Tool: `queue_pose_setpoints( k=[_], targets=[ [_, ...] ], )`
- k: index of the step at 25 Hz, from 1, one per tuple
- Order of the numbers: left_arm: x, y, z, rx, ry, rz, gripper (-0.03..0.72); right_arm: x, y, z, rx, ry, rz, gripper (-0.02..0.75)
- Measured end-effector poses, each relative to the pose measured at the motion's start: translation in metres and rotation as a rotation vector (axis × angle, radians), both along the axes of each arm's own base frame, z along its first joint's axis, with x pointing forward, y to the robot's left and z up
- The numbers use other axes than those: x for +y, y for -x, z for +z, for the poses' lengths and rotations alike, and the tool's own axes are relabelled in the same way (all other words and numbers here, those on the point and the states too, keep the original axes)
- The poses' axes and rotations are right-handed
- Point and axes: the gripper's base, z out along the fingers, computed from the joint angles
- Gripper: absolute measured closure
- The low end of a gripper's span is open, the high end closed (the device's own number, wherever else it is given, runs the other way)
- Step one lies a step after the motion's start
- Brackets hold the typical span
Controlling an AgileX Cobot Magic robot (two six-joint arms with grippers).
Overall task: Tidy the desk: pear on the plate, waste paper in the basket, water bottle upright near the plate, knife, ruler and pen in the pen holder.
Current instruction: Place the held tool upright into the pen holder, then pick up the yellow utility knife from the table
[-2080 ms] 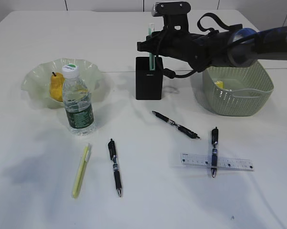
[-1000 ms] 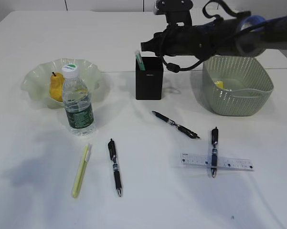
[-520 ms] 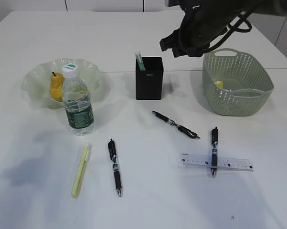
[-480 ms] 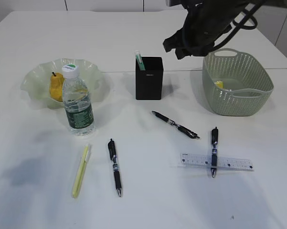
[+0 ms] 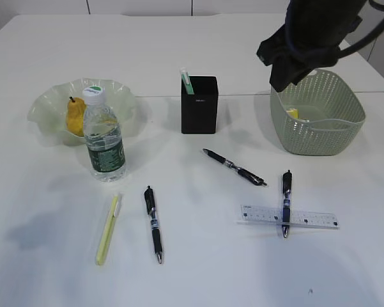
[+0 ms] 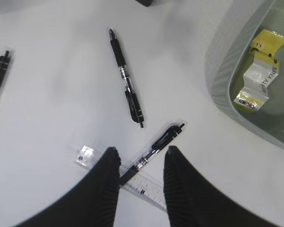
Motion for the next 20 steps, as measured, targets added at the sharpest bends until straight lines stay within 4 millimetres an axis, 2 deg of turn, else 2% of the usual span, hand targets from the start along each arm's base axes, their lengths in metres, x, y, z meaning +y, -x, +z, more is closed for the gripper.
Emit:
queue_pose_setpoints(
  k=[3, 5, 8, 11, 20],
  targets=[
    [-0.001, 0.0, 0.001, -0.006, 0.011, 0.004, 0.262, -0.007, 0.023, 0.012, -0.005, -0.012, 0.004, 0.496],
    [-0.001, 0.002, 0.003, -0.013, 0.01, 0.003, 0.262, -0.011, 0.035, 0.013, 0.004, -0.008, 0.004, 0.496],
    [-0.002, 0.005, 0.007, -0.026, 0.01, -0.003, 0.262, -0.014, 0.047, 0.004, 0.052, -0.007, -0.007, 0.496],
    [-0.008, 0.007, 0.009, -0.038, -0.007, -0.043, 0.262, -0.014, 0.05, -0.008, 0.1, -0.009, -0.026, 0.496],
    [-0.07, 0.012, 0.011, -0.108, -0.068, -0.293, 0.262, -0.015, 0.056, -0.024, 0.159, 0.004, -0.037, 0.494]
  ],
)
